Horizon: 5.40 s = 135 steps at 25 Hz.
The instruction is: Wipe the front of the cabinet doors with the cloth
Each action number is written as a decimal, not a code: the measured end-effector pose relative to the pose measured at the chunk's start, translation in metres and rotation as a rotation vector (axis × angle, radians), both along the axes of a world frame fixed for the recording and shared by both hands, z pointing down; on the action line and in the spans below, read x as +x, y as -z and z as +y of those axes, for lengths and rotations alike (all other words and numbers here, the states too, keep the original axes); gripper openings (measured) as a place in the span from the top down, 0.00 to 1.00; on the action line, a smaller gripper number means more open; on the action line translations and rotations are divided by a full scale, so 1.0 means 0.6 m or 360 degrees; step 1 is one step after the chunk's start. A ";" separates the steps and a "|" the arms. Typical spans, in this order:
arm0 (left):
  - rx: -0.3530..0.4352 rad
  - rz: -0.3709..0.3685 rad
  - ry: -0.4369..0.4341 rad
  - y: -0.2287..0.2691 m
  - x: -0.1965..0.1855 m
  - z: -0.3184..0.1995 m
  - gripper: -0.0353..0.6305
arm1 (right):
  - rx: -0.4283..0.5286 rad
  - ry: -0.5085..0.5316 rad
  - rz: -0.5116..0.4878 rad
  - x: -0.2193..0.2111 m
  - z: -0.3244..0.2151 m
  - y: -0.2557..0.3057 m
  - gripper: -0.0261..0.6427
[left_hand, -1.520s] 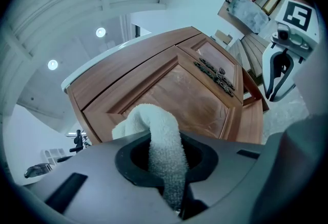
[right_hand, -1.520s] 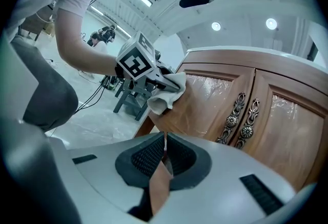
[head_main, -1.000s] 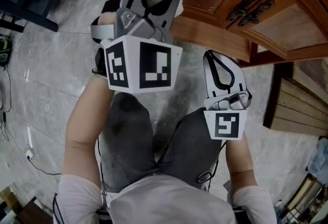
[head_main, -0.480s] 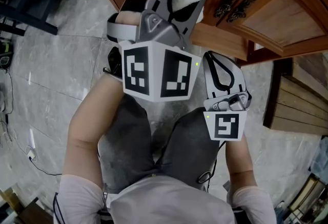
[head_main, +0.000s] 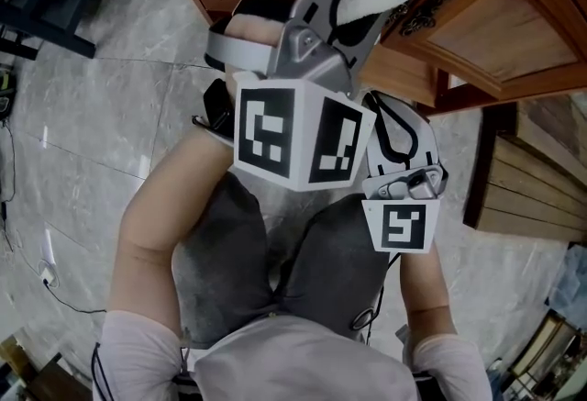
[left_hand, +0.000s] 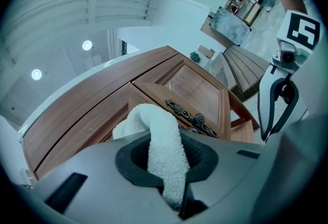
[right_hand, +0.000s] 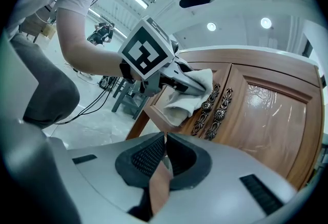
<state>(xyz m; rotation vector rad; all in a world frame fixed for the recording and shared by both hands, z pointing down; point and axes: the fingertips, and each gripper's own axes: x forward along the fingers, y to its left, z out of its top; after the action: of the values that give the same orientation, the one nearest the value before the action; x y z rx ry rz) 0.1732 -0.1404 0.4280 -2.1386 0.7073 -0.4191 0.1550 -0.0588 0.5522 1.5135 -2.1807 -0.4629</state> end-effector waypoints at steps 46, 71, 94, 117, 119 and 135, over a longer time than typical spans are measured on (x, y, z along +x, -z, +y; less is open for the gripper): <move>-0.0108 -0.0091 0.0346 -0.127 -0.249 -0.111 0.84 | -0.0014 0.0002 -0.0051 -0.071 -0.046 -0.030 0.90; -0.0145 -0.0183 -0.0013 -0.152 -0.046 -0.026 0.84 | -0.0022 -0.0067 -0.0113 0.014 -0.023 -0.058 0.90; -0.0165 -0.0085 -0.0187 -0.151 -0.096 -0.011 0.84 | -0.0020 -0.0180 -0.0001 -0.003 -0.062 -0.058 0.90; -0.0598 0.0119 0.0223 -0.032 -0.274 -0.068 0.84 | -0.0241 0.0100 0.0111 -0.161 -0.100 0.178 0.90; -0.0611 0.0096 0.0260 -0.003 -0.275 -0.059 0.84 | -0.0254 0.0110 0.0102 -0.155 -0.089 0.204 0.90; -0.0670 0.0024 0.0356 0.369 -0.344 0.039 0.84 | -0.0320 0.0059 0.0056 -0.178 -0.011 0.550 0.90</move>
<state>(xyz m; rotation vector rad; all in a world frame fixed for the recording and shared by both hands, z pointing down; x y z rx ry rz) -0.0334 -0.1167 0.2067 -2.4626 0.9375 -0.7255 0.0484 -0.0656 0.2220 1.3498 -2.1599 -0.2705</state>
